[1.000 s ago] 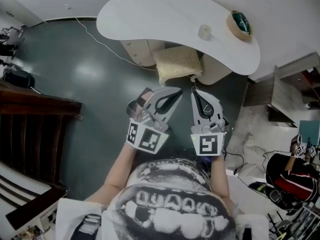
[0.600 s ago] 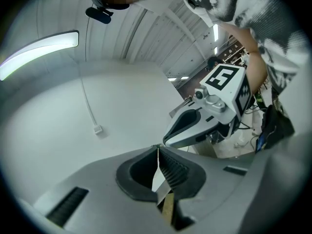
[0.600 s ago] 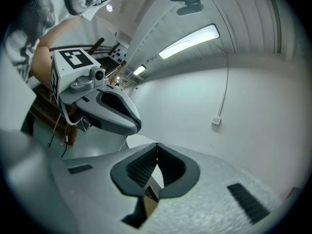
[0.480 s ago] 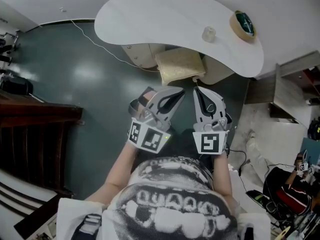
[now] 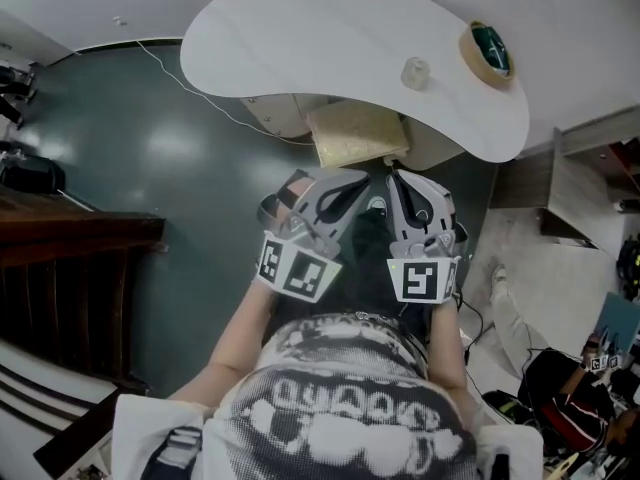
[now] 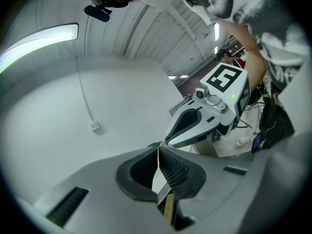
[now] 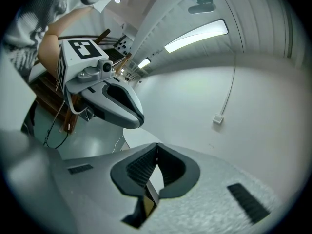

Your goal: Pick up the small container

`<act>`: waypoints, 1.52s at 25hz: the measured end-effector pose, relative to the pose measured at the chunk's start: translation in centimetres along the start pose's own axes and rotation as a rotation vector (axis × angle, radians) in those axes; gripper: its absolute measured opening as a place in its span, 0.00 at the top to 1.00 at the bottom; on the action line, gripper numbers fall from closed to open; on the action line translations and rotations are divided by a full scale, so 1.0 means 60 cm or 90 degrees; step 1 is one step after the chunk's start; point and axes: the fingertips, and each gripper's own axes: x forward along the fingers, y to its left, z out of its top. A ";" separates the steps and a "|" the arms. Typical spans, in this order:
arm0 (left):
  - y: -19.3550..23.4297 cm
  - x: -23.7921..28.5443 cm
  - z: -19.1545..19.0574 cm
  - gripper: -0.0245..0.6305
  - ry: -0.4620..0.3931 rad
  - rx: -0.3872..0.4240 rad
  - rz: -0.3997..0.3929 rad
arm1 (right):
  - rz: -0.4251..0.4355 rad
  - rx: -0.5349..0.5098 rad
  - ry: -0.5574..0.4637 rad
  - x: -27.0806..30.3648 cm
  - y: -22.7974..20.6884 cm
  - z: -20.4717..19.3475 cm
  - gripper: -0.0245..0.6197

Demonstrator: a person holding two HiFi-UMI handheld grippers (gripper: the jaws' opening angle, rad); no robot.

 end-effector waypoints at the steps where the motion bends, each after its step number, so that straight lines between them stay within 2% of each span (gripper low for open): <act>1: 0.005 0.010 -0.003 0.95 0.002 0.002 0.001 | 0.002 -0.001 0.002 0.008 -0.008 -0.007 0.96; 6: 0.044 0.075 -0.024 0.95 0.024 0.021 0.016 | 0.020 -0.013 0.010 0.060 -0.054 -0.051 0.96; 19: 0.136 0.259 -0.062 0.95 0.065 0.014 0.051 | 0.093 -0.015 0.033 0.202 -0.177 -0.197 0.95; 27: 0.145 0.332 -0.081 0.95 0.090 -0.002 0.064 | 0.125 0.018 0.043 0.245 -0.215 -0.273 0.95; 31: 0.147 0.356 -0.093 0.95 0.099 -0.007 0.066 | 0.125 0.013 0.047 0.265 -0.224 -0.309 0.95; 38: 0.139 0.374 -0.097 0.95 0.097 -0.002 0.032 | 0.122 0.029 0.083 0.288 -0.230 -0.353 0.93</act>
